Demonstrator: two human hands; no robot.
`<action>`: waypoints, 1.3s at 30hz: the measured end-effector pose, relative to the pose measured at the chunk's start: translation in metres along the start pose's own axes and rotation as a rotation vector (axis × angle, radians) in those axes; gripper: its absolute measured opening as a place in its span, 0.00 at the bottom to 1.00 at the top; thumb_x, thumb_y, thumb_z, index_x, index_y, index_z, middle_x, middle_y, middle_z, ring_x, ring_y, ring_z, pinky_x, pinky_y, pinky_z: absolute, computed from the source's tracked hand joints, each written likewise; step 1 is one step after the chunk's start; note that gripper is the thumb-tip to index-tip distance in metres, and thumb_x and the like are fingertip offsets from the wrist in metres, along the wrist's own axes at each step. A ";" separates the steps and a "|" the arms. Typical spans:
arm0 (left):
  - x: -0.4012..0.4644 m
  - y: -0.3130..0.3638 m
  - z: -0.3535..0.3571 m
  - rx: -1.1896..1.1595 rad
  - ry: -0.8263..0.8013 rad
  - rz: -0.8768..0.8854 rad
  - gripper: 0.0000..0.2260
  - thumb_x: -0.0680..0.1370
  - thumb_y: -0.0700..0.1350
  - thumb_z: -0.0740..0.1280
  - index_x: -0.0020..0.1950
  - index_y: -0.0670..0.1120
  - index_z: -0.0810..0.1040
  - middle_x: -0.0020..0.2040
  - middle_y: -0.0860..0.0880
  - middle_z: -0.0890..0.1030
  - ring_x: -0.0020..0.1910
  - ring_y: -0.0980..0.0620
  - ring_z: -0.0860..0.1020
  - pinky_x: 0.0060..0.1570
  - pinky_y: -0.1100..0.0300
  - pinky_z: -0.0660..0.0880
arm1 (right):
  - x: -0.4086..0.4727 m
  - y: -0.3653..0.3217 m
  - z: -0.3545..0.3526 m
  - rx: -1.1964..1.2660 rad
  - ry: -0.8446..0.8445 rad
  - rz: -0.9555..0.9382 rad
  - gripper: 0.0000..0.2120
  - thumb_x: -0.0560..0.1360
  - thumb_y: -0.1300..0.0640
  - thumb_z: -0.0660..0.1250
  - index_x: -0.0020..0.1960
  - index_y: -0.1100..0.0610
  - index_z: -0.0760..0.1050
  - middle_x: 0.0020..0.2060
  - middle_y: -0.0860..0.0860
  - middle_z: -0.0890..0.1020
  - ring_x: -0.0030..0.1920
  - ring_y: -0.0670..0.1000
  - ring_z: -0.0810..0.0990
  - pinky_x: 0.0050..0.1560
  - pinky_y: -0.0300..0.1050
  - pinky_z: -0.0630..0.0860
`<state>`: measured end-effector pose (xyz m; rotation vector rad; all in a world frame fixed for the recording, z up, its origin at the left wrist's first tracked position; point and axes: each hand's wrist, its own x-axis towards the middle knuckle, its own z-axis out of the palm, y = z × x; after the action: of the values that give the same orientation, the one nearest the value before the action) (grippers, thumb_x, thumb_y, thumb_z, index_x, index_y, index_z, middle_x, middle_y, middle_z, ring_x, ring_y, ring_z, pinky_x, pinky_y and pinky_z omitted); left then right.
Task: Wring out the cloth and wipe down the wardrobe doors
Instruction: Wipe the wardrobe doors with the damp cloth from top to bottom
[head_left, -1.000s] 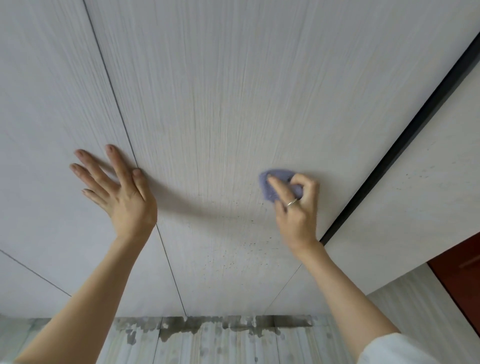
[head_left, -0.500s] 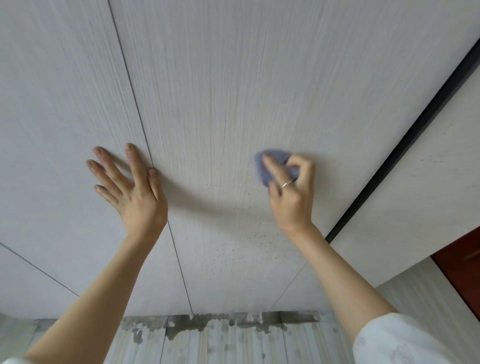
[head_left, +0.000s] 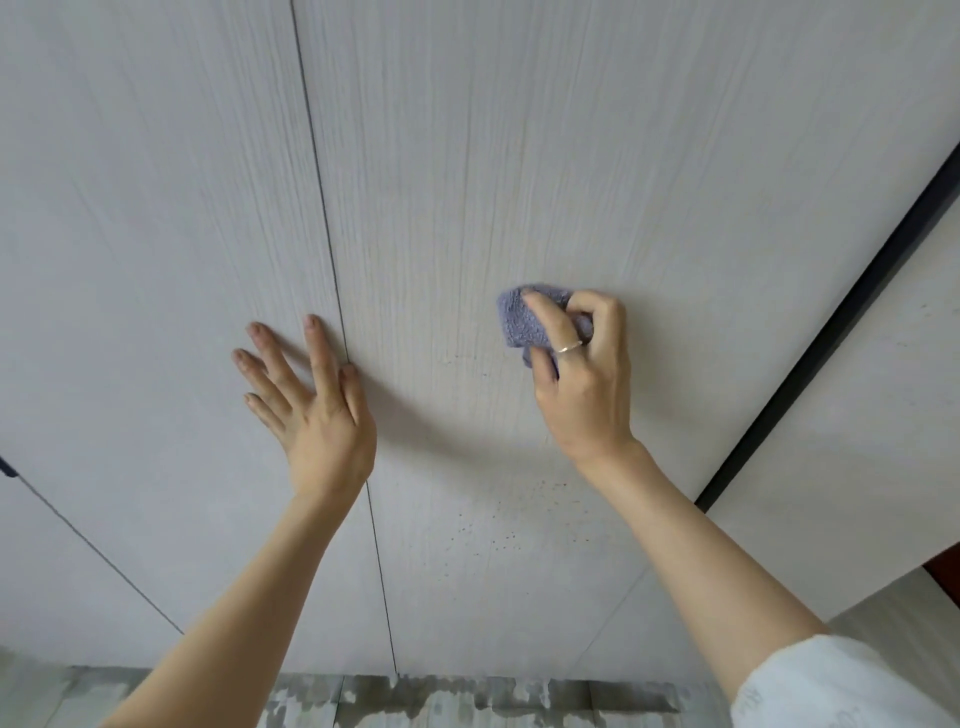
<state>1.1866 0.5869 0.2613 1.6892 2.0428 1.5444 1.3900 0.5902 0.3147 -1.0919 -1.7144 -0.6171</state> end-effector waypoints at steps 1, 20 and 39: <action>0.001 -0.002 0.001 0.000 0.007 0.009 0.26 0.82 0.46 0.50 0.76 0.58 0.41 0.77 0.45 0.35 0.74 0.42 0.34 0.71 0.39 0.38 | -0.007 -0.004 0.007 0.002 -0.050 -0.007 0.14 0.78 0.53 0.58 0.57 0.57 0.78 0.45 0.44 0.67 0.45 0.41 0.69 0.47 0.32 0.65; 0.005 -0.045 0.013 0.194 0.084 0.220 0.25 0.82 0.52 0.48 0.74 0.61 0.36 0.77 0.41 0.41 0.75 0.38 0.39 0.70 0.35 0.43 | -0.072 -0.035 0.067 -0.053 -0.168 -0.550 0.07 0.71 0.64 0.70 0.48 0.56 0.77 0.38 0.53 0.73 0.36 0.53 0.72 0.37 0.43 0.63; -0.012 -0.093 0.030 0.205 0.096 0.274 0.24 0.80 0.53 0.45 0.75 0.62 0.41 0.78 0.44 0.42 0.75 0.38 0.40 0.68 0.30 0.42 | -0.115 -0.053 0.100 -0.077 -0.187 -0.671 0.17 0.75 0.69 0.54 0.42 0.58 0.80 0.34 0.52 0.75 0.35 0.52 0.71 0.35 0.43 0.66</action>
<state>1.1446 0.6074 0.1741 2.0855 2.1568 1.5627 1.3116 0.6004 0.1739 -0.6175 -2.2500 -1.0229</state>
